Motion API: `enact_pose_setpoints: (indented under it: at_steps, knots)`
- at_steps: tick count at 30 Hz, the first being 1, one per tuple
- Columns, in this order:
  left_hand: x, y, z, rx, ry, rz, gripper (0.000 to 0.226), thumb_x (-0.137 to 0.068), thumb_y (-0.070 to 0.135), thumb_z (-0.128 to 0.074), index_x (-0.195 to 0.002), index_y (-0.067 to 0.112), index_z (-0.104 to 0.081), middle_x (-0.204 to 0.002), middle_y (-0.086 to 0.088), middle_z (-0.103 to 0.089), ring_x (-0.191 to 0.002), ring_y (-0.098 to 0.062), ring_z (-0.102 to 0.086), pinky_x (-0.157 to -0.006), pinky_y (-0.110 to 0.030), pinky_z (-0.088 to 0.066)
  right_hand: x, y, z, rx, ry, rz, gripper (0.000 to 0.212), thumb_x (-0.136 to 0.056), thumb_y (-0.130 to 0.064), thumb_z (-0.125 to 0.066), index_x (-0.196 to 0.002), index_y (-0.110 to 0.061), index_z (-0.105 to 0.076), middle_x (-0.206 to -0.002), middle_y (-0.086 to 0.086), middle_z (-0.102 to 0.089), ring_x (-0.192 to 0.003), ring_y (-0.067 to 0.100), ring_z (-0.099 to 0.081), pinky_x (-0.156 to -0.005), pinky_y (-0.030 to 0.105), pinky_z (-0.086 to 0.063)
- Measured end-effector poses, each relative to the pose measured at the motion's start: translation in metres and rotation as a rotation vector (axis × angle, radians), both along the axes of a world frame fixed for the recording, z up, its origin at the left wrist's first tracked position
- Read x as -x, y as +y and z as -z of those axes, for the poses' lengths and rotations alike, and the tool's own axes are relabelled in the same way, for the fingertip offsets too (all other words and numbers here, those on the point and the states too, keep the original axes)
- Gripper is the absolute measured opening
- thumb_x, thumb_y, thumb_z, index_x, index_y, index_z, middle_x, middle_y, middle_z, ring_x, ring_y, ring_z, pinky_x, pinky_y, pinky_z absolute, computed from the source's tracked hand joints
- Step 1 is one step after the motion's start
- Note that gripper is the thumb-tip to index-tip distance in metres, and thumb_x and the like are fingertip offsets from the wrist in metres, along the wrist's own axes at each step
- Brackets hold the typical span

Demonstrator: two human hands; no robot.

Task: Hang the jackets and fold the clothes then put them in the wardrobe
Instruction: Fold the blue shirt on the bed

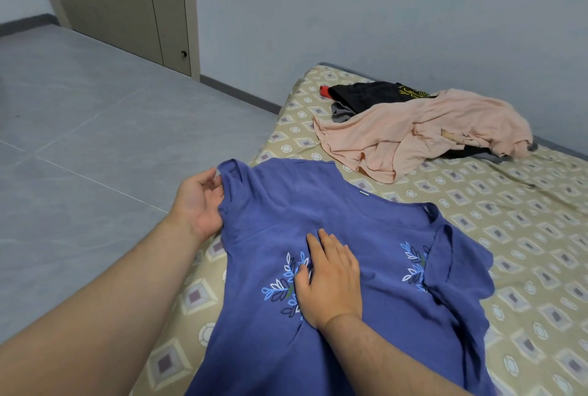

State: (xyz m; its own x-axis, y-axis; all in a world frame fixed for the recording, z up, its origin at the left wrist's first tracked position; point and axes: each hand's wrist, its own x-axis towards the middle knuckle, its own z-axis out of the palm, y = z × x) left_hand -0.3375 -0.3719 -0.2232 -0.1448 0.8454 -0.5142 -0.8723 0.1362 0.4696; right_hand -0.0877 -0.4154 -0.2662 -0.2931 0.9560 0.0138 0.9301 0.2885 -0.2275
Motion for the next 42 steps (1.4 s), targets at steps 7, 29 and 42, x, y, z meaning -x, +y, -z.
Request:
enact_pose_setpoints:
  at_steps: [7,29,42]
  knots:
    - [-0.035,0.011,-0.03,-0.154,0.002,0.035,0.04,-0.101,0.025,-0.035,-0.1,0.004,-0.069,-0.102,-0.017,-0.07,-0.096,-0.032,-0.069,-0.086,-0.039,-0.056,0.0,-0.001,0.001,-0.001,0.013,-0.001,0.065,-0.091,-0.046,-0.032,-0.154,-0.03,-0.032,-0.164,-0.006,-0.022,-0.152,0.014,-0.014,-0.123,0.032,0.002]
    - [-0.082,-0.045,0.033,-0.075,2.132,0.756,0.079,-0.099,0.053,-0.042,-0.159,0.013,-0.007,-0.166,-0.007,-0.003,-0.153,-0.019,-0.001,-0.123,-0.032,0.0,-0.008,0.003,-0.01,0.093,0.041,-0.036,0.073,-0.099,-0.044,-0.04,-0.159,-0.01,-0.015,-0.166,0.007,-0.013,-0.153,0.02,-0.008,-0.124,0.035,0.0]
    - [-0.058,-0.244,0.039,0.19,2.043,0.909,0.098,-0.093,0.065,-0.044,-0.157,0.008,0.003,-0.165,-0.011,0.009,-0.153,-0.027,0.005,-0.123,-0.04,-0.008,-0.171,-0.145,-0.035,0.256,-0.33,-0.131,0.067,-0.104,-0.052,-0.023,-0.161,-0.023,0.0,-0.168,0.005,0.006,-0.154,0.02,0.005,-0.123,0.037,0.008]
